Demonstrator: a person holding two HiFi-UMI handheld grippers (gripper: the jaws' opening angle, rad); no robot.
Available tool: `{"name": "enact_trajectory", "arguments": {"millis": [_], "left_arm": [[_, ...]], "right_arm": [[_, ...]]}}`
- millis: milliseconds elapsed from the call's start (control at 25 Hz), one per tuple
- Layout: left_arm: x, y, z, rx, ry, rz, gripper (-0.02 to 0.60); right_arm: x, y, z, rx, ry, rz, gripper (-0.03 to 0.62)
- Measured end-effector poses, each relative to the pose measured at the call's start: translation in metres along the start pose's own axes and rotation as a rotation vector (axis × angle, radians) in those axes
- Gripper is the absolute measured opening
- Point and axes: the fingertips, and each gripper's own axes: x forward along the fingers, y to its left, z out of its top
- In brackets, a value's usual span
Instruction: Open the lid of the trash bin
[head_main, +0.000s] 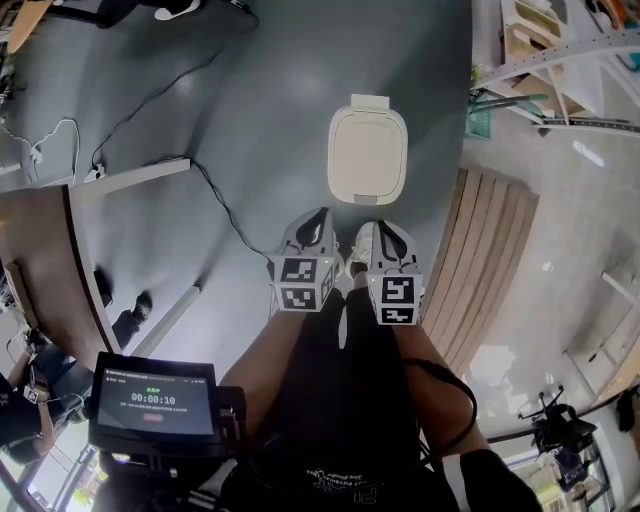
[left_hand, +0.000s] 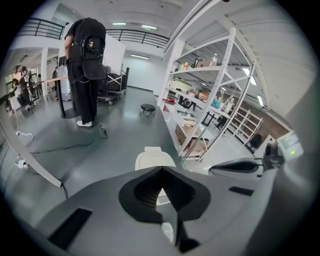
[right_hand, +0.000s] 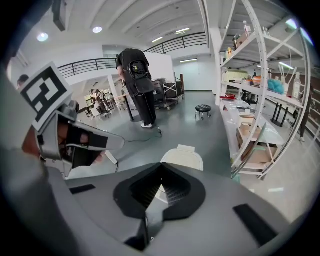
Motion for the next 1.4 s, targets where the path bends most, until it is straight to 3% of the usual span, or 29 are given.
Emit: {"name": "enact_trajectory", "arguments": {"millis": [200,440,560,1160,1400], "left_arm": [[0.024,0.006,-0.031,-0.030,0.014,-0.004,-0.002],[0.018,0.015,-0.034,-0.016,0.004,-0.016,-0.002],[0.042,0.007,-0.044,-0.012,0.005,-0.034,-0.002],[0.094,0.015,-0.111,0.040,0.073,-0.052,-0.002],[0.107,0.017,-0.128,0.124,0.096,-0.052,-0.002]], "right_arm": [[0.024,-0.015,-0.026,-0.009,0.007,-0.010,0.000],[0.024,-0.009,-0.028,0.021,0.020,-0.035,0.000],[0.034,-0.023,-0.046,0.026,0.031,-0.040,0.000],[0.085,-0.025,-0.106,0.043,0.071,0.024,0.000],[0.104,-0.019,-0.139,0.081,0.118,0.038,0.000]]}}
